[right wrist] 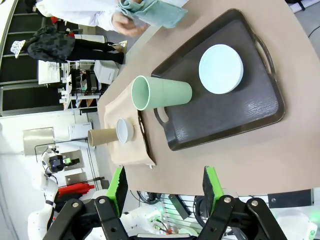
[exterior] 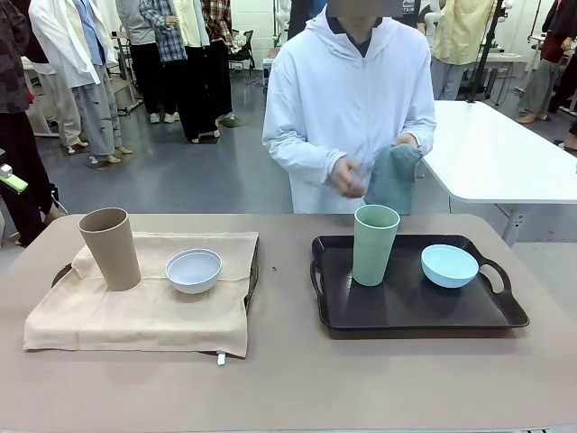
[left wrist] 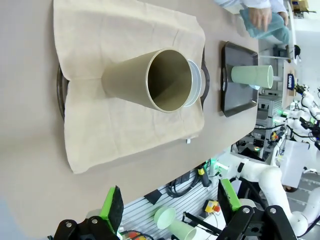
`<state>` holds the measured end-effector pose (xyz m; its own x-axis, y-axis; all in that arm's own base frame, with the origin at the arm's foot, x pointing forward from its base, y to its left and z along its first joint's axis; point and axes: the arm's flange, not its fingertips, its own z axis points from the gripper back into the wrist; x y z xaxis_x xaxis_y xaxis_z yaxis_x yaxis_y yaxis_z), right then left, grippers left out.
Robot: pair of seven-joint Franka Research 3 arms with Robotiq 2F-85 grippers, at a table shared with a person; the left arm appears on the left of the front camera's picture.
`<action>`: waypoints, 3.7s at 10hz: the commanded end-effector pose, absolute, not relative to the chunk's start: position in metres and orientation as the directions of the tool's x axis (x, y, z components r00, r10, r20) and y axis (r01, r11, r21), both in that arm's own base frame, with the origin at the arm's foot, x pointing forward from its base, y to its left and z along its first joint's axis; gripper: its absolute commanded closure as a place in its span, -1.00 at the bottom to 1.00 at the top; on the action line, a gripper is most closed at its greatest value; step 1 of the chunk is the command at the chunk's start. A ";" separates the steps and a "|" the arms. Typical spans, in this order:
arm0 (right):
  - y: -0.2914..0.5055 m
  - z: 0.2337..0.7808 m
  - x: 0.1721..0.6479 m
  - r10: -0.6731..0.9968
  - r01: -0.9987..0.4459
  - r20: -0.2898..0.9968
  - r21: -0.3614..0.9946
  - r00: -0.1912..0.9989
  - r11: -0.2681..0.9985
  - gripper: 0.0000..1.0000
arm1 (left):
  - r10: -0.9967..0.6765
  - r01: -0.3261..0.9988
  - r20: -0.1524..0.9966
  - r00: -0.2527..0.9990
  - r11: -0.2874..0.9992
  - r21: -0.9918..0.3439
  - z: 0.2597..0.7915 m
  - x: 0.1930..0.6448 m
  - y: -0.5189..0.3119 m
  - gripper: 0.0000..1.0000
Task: Set up a tray with a mat and arrange the tableware.
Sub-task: Pick up the Picnic Bowl and Reusable plastic cup from the Handle tray in front of the human's position and hold them in the air.
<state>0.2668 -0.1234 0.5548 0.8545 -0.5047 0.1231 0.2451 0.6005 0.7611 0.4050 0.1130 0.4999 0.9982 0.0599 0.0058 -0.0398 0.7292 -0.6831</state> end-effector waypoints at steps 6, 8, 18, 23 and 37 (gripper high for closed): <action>-0.126 0.570 0.265 -0.503 0.261 0.153 0.707 0.851 0.657 -0.58 | 0.060 -0.040 0.006 0.998 0.729 -0.683 0.500 0.405 0.113 -1.00; -0.115 0.596 0.274 -0.511 0.323 0.212 0.563 0.833 0.760 -0.58 | -0.026 0.135 0.200 0.979 0.820 -0.557 0.543 0.416 0.063 -1.00; -0.050 0.582 0.336 -0.563 0.549 0.066 0.151 0.824 0.822 -0.58 | -0.762 0.818 0.305 0.571 0.561 -0.129 0.510 0.486 -0.204 -1.00; -0.037 0.545 0.369 -0.579 0.558 0.032 0.230 0.815 0.797 -0.58 | -0.865 0.891 0.238 0.441 0.390 -0.232 0.445 0.494 -0.270 -1.00; -0.001 0.521 0.441 -0.472 0.481 0.141 -0.032 0.870 0.876 -0.58 | -0.767 0.974 0.605 -0.212 -0.218 0.064 0.420 0.539 -0.373 -1.00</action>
